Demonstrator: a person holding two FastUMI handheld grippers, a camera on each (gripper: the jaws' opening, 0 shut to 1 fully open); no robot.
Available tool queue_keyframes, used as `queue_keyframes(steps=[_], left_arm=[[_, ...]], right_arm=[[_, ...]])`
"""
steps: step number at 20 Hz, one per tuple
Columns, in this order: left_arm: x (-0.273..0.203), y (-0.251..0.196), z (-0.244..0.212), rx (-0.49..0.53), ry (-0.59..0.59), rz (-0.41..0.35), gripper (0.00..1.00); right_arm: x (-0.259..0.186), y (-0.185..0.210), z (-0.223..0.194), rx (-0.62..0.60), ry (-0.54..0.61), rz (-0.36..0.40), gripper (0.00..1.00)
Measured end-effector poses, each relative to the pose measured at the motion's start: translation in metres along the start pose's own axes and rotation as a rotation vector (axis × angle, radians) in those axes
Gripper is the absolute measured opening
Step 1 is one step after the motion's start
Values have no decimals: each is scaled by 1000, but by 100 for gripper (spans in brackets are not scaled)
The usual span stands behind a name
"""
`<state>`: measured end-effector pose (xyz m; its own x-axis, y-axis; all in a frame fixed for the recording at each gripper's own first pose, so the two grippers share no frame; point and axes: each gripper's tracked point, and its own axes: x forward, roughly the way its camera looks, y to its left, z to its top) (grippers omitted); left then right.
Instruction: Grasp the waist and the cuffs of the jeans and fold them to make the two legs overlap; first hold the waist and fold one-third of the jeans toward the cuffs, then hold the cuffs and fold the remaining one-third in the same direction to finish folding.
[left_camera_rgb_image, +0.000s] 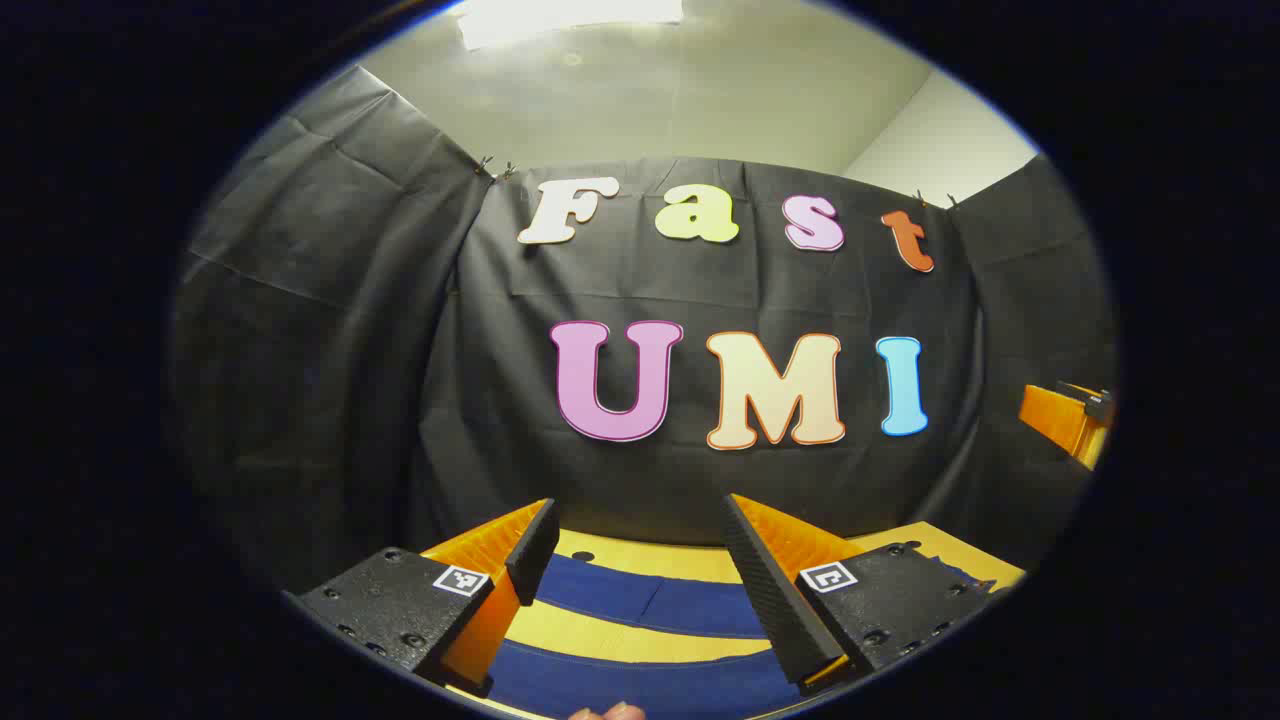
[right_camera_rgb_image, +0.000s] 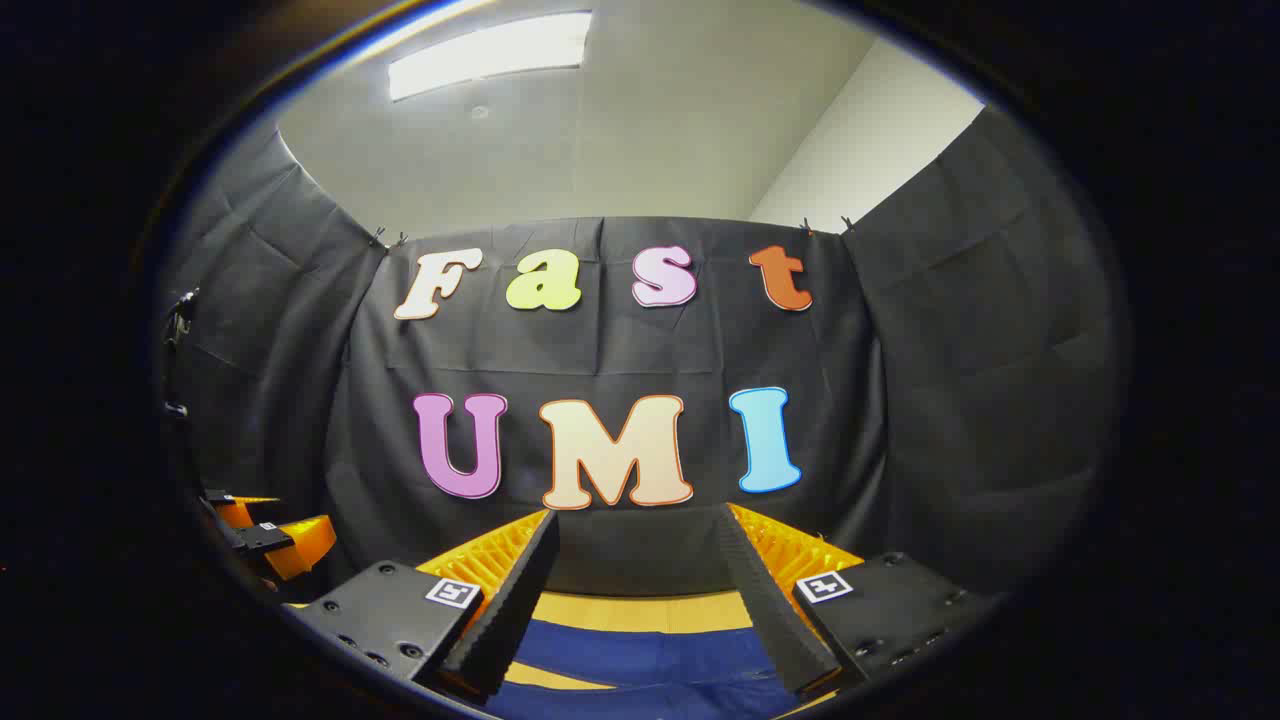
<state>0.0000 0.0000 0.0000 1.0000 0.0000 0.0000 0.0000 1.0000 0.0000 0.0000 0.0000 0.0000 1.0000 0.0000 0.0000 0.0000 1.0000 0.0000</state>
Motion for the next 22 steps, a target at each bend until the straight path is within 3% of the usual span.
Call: queue_keyframes(steps=[14,22], left_arm=[[-6,-1,-7,13,17,19,99],[-10,26,-25,61,56,27,96]], right_arm=[[0,0,0,0,0,0,100],[-3,0,-6,0,37,8,99]])
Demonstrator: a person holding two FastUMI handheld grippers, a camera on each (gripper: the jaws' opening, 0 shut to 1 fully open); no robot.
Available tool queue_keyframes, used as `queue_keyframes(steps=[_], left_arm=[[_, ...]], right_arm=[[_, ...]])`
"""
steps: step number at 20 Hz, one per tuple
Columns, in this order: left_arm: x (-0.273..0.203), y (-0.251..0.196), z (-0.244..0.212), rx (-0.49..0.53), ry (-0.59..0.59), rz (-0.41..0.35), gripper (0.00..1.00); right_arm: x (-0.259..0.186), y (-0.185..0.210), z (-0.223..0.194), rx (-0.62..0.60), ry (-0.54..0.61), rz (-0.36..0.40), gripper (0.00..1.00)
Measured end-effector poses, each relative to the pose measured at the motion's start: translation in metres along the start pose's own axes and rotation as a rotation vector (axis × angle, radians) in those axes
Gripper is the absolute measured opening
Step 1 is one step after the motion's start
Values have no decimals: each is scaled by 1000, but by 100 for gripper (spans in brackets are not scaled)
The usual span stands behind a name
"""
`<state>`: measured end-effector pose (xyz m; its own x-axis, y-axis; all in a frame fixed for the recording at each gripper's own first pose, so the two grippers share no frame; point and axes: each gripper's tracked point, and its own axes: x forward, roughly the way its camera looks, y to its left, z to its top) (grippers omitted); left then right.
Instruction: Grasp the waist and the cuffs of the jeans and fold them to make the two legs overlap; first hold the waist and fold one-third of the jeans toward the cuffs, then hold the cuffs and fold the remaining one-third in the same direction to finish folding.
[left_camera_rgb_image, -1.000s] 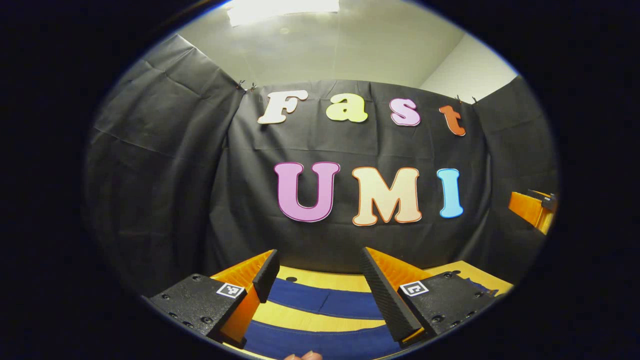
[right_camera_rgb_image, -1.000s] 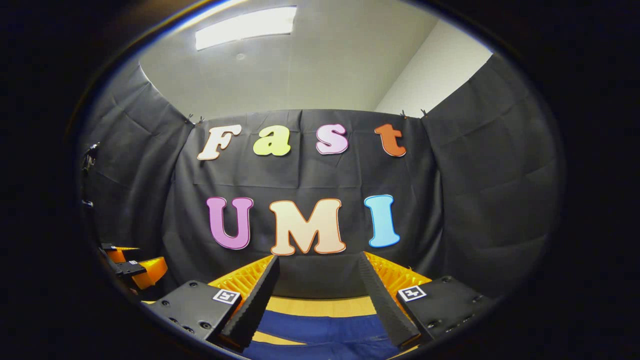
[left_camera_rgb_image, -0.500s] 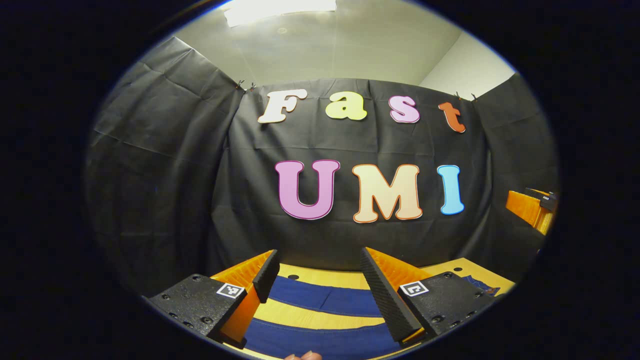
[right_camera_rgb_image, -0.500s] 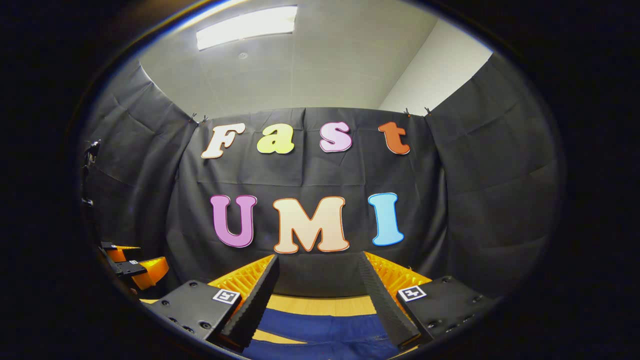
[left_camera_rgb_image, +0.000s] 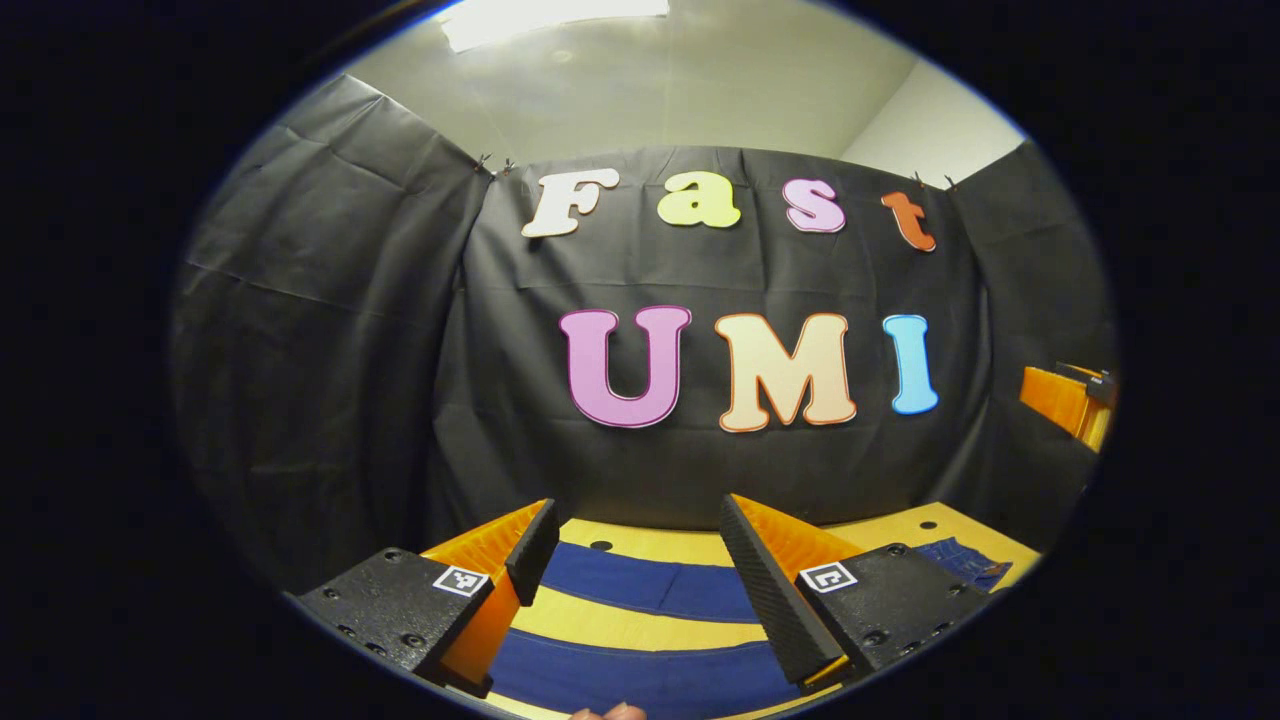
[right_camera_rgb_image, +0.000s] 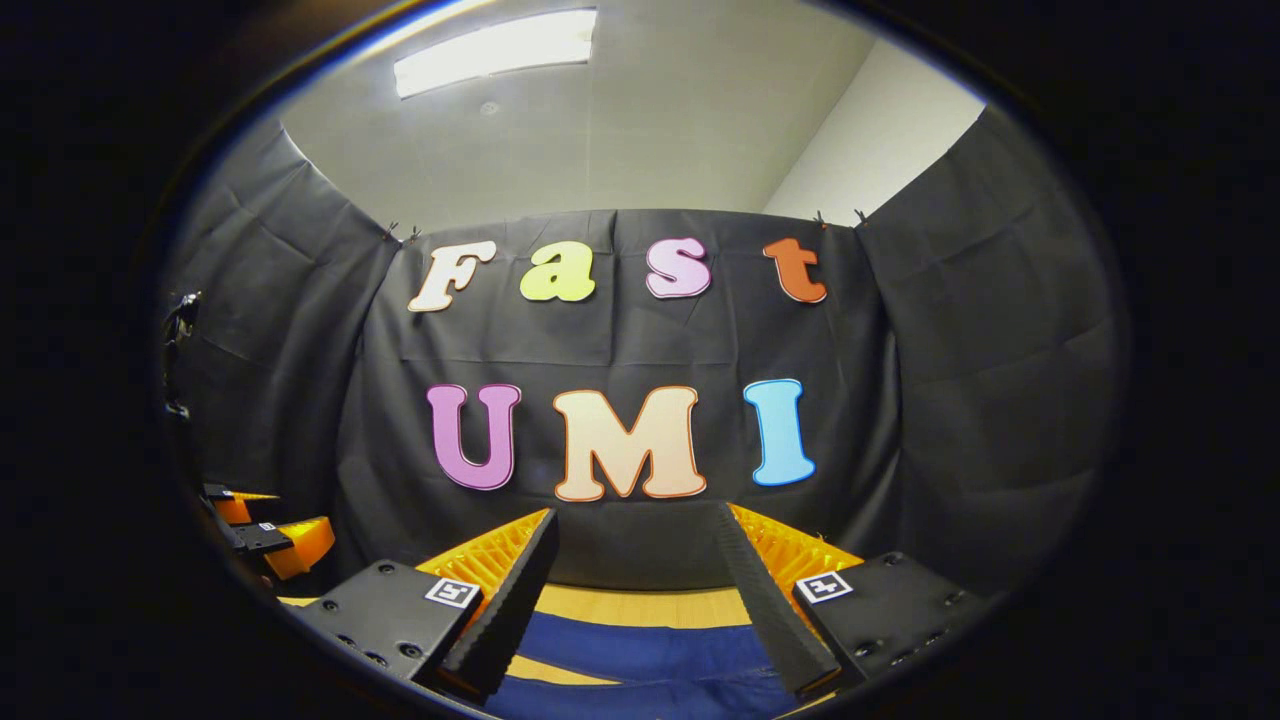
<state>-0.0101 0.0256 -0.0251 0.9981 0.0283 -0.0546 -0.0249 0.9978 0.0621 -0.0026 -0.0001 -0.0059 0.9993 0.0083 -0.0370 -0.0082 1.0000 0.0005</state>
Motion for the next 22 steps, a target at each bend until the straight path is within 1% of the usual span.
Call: queue_keyframes(steps=[2,3,4,5,6,7,10,11,12,13,18,21,22], left_arm=[[-1,18,-12,58,25,10,96],[-2,28,-19,87,41,15,99],[-4,36,-27,114,60,15,99],[-6,44,-36,139,83,14,96],[-8,52,-45,168,108,11,100],[-10,61,-53,204,126,9,96],[-17,80,-83,334,186,-20,96],[-20,85,-93,378,205,-44,95],[-23,90,-102,420,227,-67,100],[-25,95,-113,455,248,-91,95],[-42,106,-175,609,390,-232,95],[-53,110,-213,744,475,-344,95],[-57,112,-227,786,498,-377,95]], right_arm=[[0,0,-3,-9,6,2,97],[0,-1,-7,-14,14,3,97],[-1,0,-12,-18,24,1,99],[-3,1,-19,-19,36,-1,100],[-5,2,-24,-18,50,-4,99],[-9,3,-31,-15,59,-8,99],[-13,8,-44,-14,85,-13,99],[-14,11,-47,-18,87,-15,99],[-16,13,-50,-25,90,-16,99],[-19,15,-55,-31,93,-19,99],[-31,20,-73,-49,119,-50,99],[-36,17,-82,-73,137,-72,100],[-37,16,-85,-80,147,-80,99]])
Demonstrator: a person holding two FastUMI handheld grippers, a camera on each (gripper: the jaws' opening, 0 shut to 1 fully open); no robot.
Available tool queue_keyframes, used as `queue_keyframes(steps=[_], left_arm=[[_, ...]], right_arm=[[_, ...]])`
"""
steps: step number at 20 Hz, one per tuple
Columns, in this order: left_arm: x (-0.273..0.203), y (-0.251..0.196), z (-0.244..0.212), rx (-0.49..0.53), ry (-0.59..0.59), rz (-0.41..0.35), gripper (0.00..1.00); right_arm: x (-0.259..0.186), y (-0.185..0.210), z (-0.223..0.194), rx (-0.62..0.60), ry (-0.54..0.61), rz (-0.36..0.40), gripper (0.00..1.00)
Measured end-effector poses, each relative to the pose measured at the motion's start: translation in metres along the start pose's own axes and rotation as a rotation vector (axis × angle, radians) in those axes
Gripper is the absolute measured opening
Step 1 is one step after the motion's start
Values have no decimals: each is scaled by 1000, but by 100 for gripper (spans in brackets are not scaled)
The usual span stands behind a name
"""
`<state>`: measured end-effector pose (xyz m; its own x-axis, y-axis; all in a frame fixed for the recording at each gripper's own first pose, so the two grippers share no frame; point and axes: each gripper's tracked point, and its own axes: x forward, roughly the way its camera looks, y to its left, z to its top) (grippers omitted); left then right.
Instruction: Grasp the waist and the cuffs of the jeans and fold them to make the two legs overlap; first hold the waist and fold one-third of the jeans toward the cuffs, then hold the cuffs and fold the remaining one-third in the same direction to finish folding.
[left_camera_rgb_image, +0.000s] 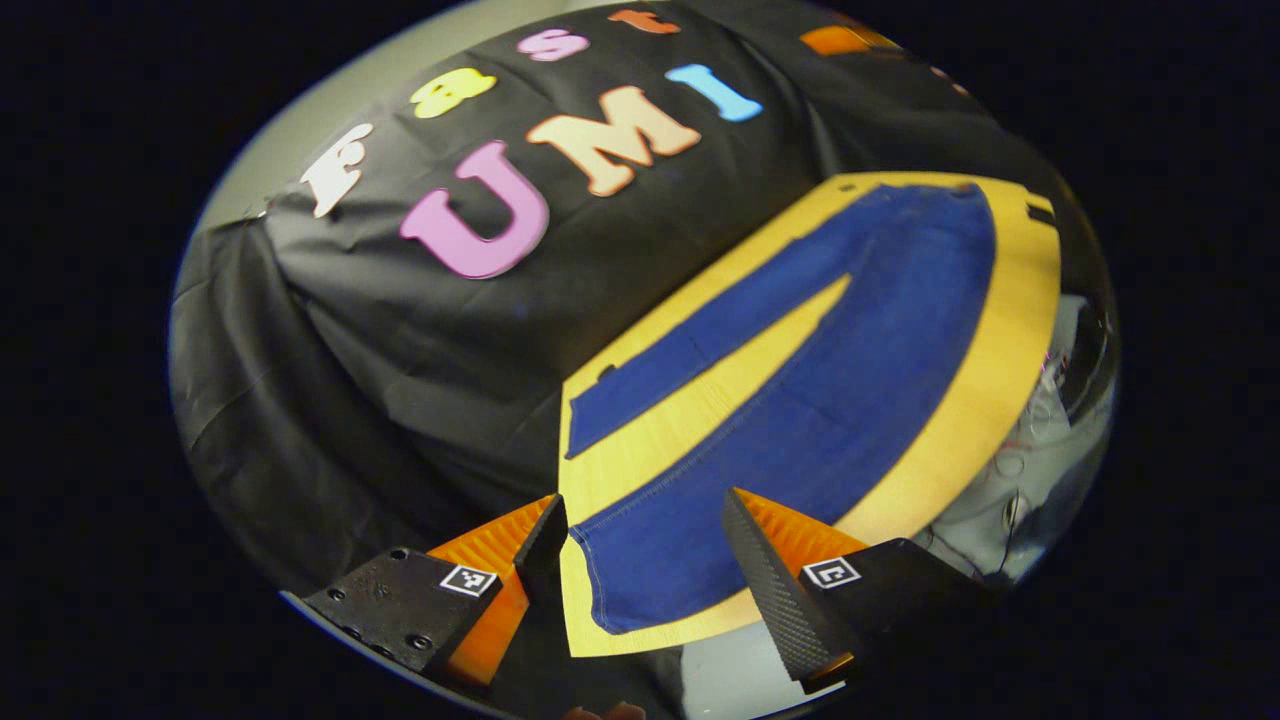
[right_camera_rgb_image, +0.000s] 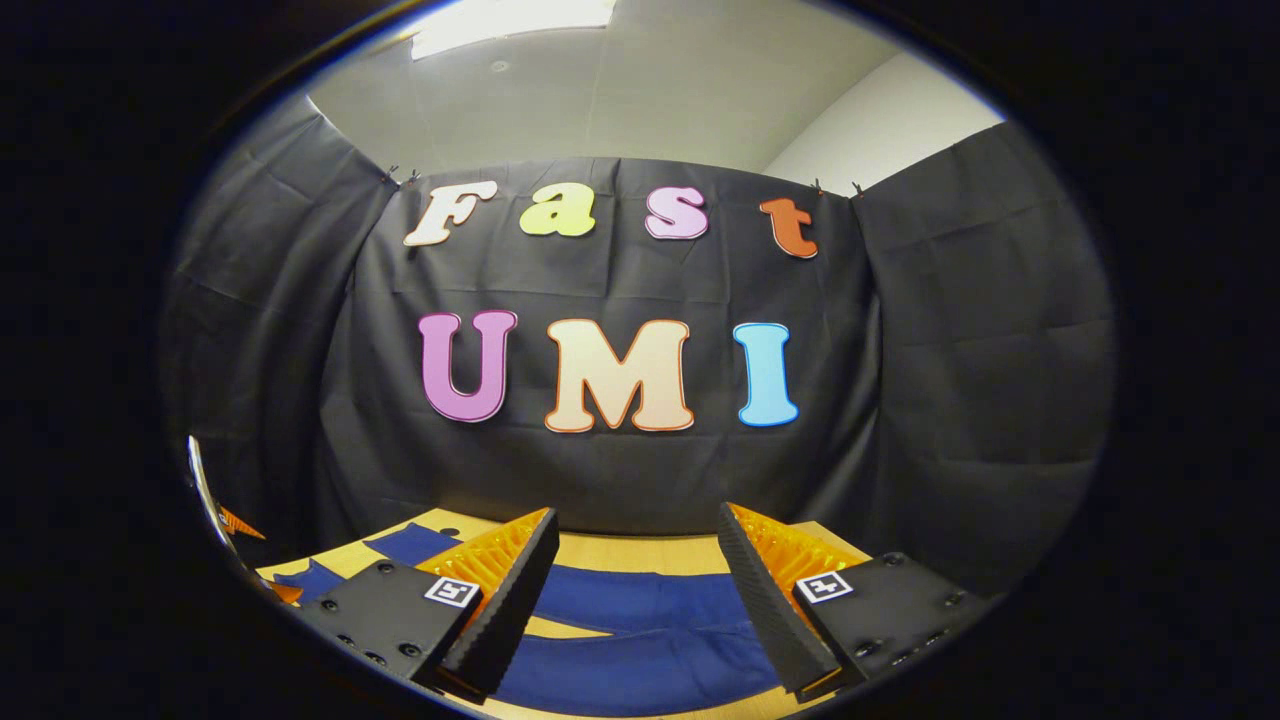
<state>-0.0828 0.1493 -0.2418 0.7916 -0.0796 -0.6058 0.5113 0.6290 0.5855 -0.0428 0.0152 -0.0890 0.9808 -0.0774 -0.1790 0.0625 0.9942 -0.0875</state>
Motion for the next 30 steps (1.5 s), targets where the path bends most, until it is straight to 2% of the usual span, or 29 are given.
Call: queue_keyframes(steps=[4,9,14,17,19,20,22,23,24,25,26,27,28,29,30], left_arm=[[20,-32,-44,106,95,-113,95],[39,-57,-76,207,171,-186,95],[53,-70,-74,417,146,-247,93],[68,-70,-68,509,109,-282,81],[79,-72,-62,550,89,-299,77],[84,-72,-65,557,85,-311,72],[91,-76,-65,559,95,-342,53],[85,-80,-69,541,110,-376,44],[84,-82,-71,508,125,-393,39],[84,-85,-73,478,142,-417,27],[81,-87,-72,452,153,-438,25],[80,-89,-73,429,174,-451,14],[82,-90,-72,406,193,-454,10],[82,-90,-72,380,217,-450,0],[80,-89,-72,364,231,-443,6]], right_arm=[[-3,-9,-13,-32,29,-36,100],[-4,-24,-27,-62,72,-75,99],[-3,-33,-32,-92,83,-97,100],[-3,-37,-34,-92,88,-111,98],[-5,-41,-38,-90,92,-122,100],[-5,-42,-41,-87,97,-127,100],[-7,-45,-45,-81,107,-136,98],[-8,-47,-45,-84,106,-139,96],[-8,-49,-48,-92,108,-140,100],[-8,-51,-50,-102,113,-134,100],[-8,-54,-54,-116,122,-126,99],[-7,-57,-57,-130,132,-116,96],[-7,-61,-61,-145,140,-104,100],[-5,-68,-66,-164,154,-94,100],[-4,-77,-74,-185,172,-88,100]])
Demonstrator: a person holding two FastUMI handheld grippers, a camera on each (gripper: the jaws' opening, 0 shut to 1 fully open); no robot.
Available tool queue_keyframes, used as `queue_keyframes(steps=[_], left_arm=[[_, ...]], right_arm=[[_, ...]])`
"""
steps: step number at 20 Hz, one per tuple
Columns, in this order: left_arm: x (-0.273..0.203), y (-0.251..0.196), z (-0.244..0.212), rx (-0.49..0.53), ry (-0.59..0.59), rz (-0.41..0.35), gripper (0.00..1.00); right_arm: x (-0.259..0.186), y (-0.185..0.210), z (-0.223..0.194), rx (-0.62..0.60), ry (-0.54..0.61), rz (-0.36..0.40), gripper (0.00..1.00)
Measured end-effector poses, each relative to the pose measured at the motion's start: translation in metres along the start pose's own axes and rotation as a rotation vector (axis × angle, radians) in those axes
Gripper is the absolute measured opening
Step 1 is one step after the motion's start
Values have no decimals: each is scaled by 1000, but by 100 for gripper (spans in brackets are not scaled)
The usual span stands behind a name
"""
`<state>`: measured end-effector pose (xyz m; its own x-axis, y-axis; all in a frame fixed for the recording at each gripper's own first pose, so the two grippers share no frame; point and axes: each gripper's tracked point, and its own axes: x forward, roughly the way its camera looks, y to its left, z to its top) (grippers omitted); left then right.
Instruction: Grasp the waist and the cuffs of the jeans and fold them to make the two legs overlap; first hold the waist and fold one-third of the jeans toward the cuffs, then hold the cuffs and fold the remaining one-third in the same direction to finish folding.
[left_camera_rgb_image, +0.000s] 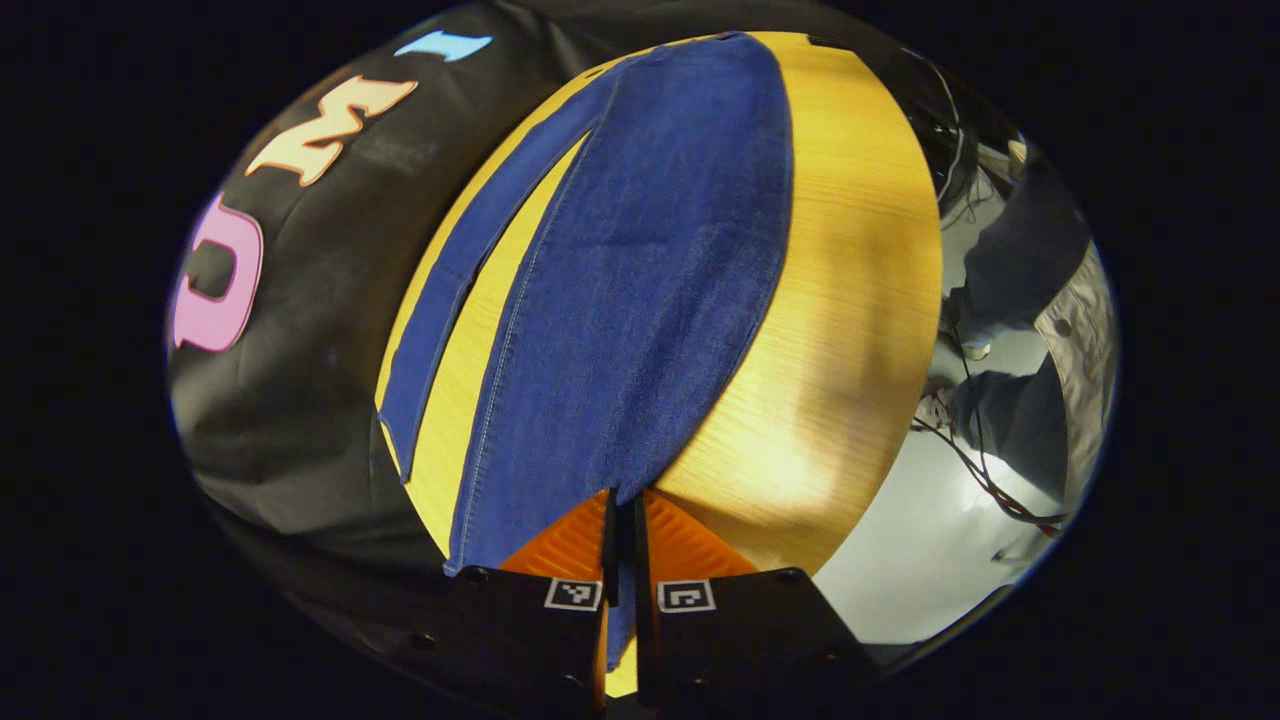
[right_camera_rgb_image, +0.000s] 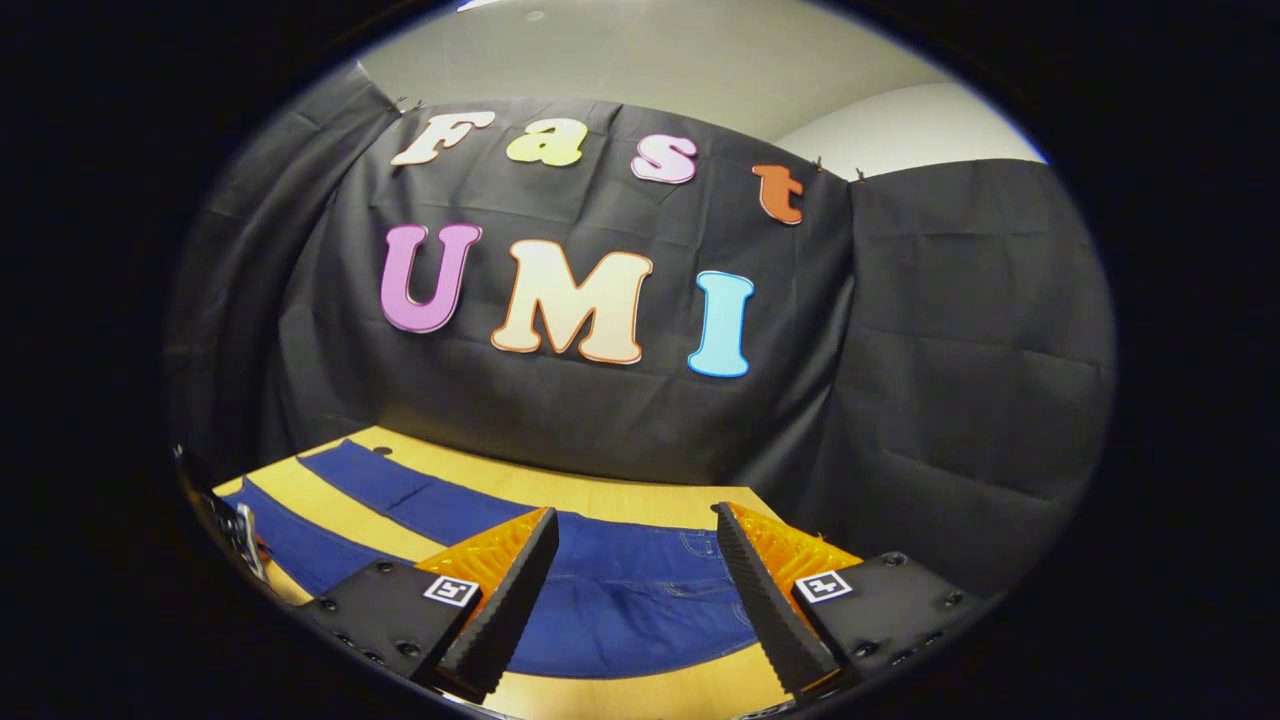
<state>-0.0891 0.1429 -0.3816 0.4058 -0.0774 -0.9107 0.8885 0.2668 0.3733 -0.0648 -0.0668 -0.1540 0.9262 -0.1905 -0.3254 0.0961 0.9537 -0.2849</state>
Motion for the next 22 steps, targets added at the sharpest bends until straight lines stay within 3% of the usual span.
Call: queue_keyframes(steps=[1,6,11,15,22], left_arm=[[0,1,1,-10,21,5,0],[0,0,1,11,71,19,0],[1,0,0,3,147,35,0],[2,2,-1,-9,196,49,0],[2,3,-2,-16,261,84,0]], right_arm=[[6,-9,-9,-23,24,6,100],[33,-61,-66,-265,133,67,99],[40,-82,-142,-619,219,244,99],[40,-81,-204,-728,317,367,99],[43,-82,-270,-991,368,554,99]])
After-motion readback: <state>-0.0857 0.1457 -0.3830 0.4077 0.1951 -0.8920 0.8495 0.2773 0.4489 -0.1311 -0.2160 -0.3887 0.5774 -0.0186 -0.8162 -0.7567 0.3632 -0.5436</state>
